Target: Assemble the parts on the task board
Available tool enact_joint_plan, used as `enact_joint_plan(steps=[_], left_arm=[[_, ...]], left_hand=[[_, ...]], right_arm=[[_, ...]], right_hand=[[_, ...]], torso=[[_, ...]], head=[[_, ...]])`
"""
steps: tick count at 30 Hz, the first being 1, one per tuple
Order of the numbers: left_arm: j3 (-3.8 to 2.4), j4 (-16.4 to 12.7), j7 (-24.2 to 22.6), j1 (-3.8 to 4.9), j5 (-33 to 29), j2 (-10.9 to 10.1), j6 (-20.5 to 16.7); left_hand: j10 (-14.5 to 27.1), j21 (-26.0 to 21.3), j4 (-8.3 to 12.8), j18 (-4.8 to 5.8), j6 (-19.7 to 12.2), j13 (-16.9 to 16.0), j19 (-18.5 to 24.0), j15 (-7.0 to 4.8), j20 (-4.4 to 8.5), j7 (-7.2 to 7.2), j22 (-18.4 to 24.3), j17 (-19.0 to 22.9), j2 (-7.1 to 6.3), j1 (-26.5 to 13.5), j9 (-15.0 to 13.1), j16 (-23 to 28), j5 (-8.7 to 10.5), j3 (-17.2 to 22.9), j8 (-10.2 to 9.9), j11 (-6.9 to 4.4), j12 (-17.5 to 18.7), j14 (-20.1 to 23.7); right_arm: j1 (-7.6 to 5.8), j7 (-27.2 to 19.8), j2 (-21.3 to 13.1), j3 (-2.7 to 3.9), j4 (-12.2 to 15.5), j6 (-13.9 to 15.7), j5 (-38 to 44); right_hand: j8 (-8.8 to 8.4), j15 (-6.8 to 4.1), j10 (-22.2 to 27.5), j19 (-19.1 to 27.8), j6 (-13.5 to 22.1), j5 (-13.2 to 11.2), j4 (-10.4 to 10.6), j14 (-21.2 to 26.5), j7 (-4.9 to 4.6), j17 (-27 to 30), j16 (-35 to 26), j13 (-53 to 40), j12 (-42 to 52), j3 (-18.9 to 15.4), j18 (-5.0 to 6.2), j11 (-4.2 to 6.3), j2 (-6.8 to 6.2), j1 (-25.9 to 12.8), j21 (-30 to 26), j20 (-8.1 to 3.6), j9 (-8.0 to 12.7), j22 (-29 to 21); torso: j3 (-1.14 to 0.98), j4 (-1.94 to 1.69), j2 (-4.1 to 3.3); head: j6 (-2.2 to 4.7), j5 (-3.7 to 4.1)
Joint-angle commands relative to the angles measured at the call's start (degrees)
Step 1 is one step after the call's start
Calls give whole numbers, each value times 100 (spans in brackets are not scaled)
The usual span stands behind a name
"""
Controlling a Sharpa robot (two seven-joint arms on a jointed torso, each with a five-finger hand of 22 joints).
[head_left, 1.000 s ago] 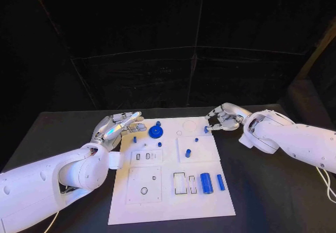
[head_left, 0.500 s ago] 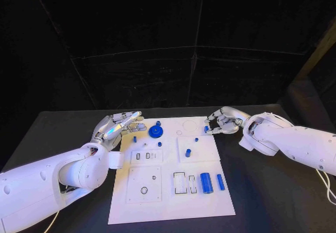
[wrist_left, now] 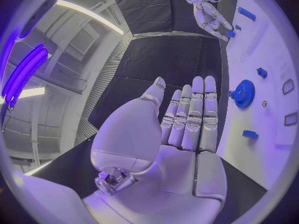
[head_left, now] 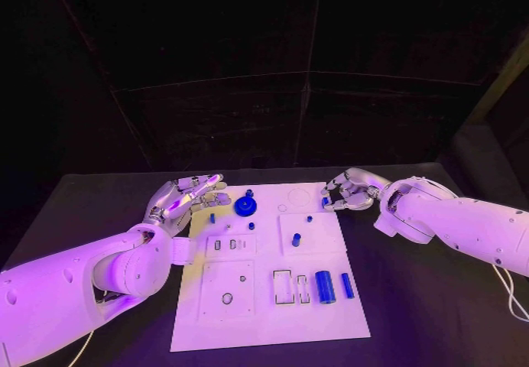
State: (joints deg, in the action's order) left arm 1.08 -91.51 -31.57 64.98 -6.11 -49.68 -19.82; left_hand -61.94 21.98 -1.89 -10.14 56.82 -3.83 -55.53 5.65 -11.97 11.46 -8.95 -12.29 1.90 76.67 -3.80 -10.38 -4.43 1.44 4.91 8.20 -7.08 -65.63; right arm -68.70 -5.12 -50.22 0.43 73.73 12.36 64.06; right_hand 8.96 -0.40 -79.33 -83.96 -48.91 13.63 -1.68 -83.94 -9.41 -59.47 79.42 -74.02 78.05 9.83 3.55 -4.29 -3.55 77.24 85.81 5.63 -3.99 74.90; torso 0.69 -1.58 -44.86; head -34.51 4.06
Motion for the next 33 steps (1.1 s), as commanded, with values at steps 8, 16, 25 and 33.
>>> enact_joint_plan(steps=[8, 16, 25, 33], left_arm=[[-1, 1, -57, 6, 22, 6, 66], [-1, -2, -41, 6, 22, 1, 73], [-1, -6, -22, 6, 22, -5, 87], [-1, -7, -11, 6, 22, -6, 89]], left_hand=[[-26, -16, 37, -34, 47, 8, -32, 6, 2, -8, 6, -7, 44, 19, 4, 31, 32, 10, -22, 23, 30, -32], [-29, -16, 42, -34, 50, 8, -34, 5, 3, -7, 7, -10, 47, 20, 4, 33, 32, 13, -24, 23, 33, -35], [-31, -17, 43, -34, 52, 8, -35, 5, 3, -5, 8, -11, 48, 19, 4, 34, 33, 13, -25, 23, 35, -37], [-31, -17, 43, -34, 52, 8, -35, 5, 3, -5, 8, -11, 48, 19, 4, 34, 33, 13, -25, 23, 35, -37]], right_arm=[[-1, -5, 101, 2, -105, -156, 49], [5, 28, 129, 2, -162, -202, 56], [8, 39, 154, 2, -194, -210, 57], [10, 41, 160, 2, -188, -180, 57]], right_hand=[[70, -26, -54, -107, -169, -110, -72, -121, 11, -1, -15, -43, 45, 80, -108, 26, 145, 44, -18, -26, -7, 237], [73, -27, -59, -109, -180, -113, -74, -122, 12, -3, -14, -50, 50, 85, -109, 27, 150, 44, -17, -27, -7, 241], [83, -30, -75, -110, -224, -121, -76, -122, 15, -4, -13, -69, 64, 108, -109, 31, 180, 35, -16, -31, -5, 244], [162, -59, -98, -113, -470, -122, -85, -123, 66, 2, -15, -95, 81, 183, -110, 71, 252, 4, -14, -52, -16, 250]], torso=[[-1, 3, 1], [0, -2, 2], [0, 0, 2], [-3, 4, 0]], head=[[-9, -10], [-19, -4], [-44, 14], [-47, 8]])
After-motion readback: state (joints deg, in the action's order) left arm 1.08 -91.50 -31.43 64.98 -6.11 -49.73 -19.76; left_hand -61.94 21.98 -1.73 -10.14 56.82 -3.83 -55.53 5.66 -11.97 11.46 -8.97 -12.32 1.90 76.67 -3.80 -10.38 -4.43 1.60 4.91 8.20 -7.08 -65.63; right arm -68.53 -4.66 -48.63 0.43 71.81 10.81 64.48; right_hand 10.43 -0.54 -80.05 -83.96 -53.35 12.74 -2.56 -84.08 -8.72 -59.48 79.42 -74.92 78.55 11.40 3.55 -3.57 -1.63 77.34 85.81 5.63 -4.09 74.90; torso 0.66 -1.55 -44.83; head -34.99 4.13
